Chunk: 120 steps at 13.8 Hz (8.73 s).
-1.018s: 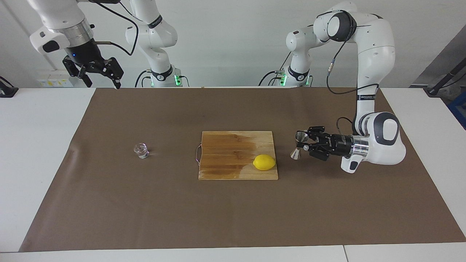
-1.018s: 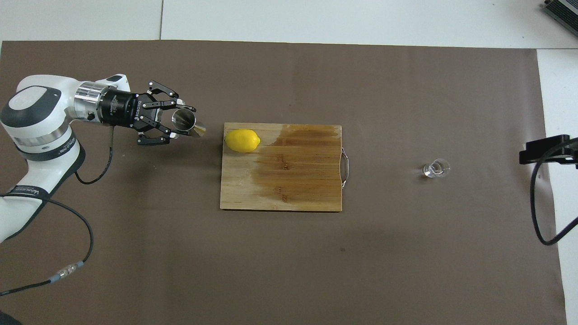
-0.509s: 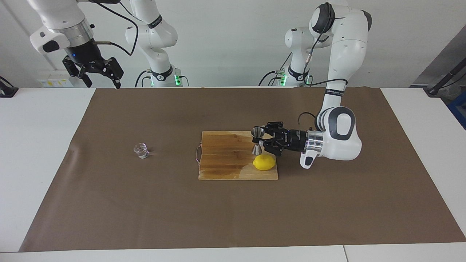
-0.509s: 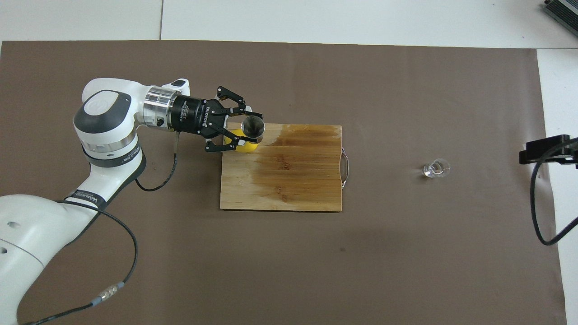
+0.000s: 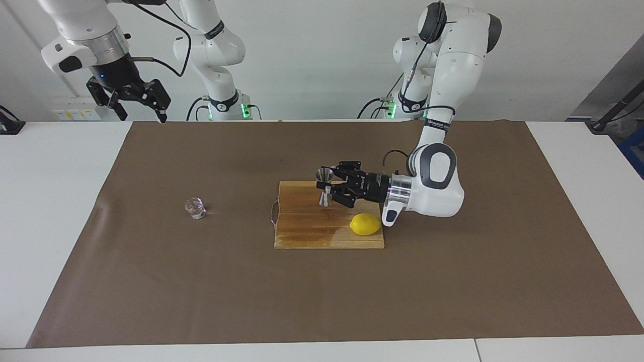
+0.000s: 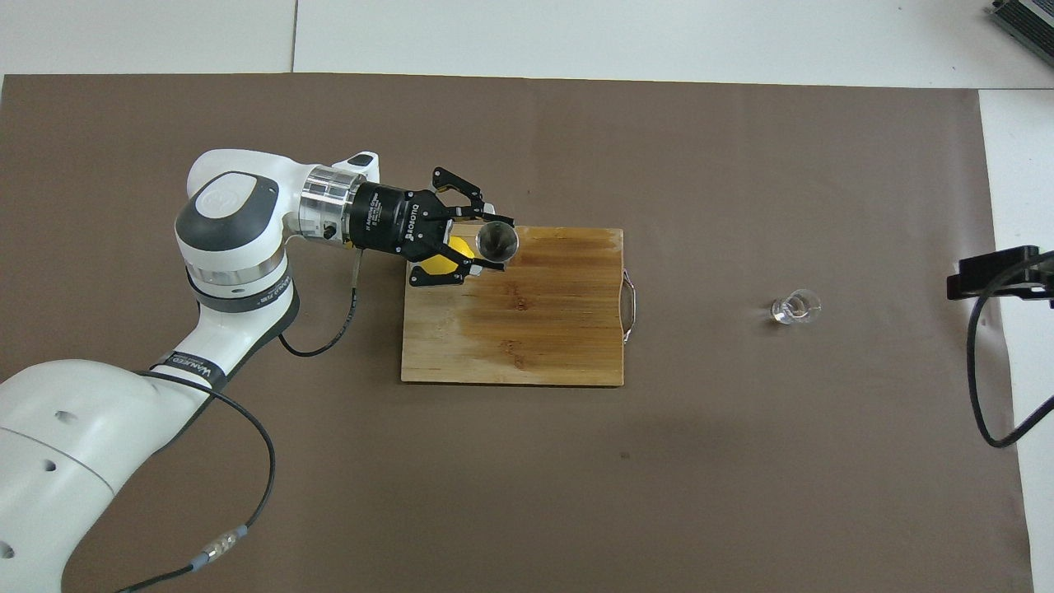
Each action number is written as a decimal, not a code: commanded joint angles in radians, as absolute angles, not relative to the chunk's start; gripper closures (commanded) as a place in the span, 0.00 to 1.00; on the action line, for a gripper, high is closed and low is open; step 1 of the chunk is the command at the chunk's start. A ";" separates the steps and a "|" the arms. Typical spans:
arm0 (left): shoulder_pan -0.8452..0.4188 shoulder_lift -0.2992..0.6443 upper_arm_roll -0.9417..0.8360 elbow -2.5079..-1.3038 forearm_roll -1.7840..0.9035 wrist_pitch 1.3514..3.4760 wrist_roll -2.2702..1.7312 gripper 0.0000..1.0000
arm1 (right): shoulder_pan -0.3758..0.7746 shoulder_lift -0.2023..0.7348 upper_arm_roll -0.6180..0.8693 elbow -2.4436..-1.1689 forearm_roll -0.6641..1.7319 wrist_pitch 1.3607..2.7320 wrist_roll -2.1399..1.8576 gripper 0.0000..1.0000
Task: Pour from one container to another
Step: 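Lift the metal cup with the left gripper over the cutting board, then lower the metal cup onto the board and open the left gripper, then retract the left gripper while the right gripper reaches the glass, then close the right gripper around the small clear glass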
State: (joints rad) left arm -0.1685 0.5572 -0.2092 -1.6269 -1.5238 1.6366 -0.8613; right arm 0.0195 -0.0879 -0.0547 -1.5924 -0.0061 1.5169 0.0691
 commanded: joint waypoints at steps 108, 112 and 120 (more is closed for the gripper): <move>-0.244 -0.034 0.206 -1.741 0.017 1.864 0.067 0.00 | -0.293 0.322 -0.075 -2.057 0.934 1.878 -2.084 0.00; -0.230 -0.040 0.190 -1.750 0.017 1.853 0.074 0.00 | -0.298 0.368 -0.074 -2.057 0.940 1.884 -2.181 0.00; -0.017 0.086 -0.011 -1.545 0.017 1.700 0.077 0.00 | -0.296 0.383 -0.066 -2.045 1.003 1.881 -2.200 0.00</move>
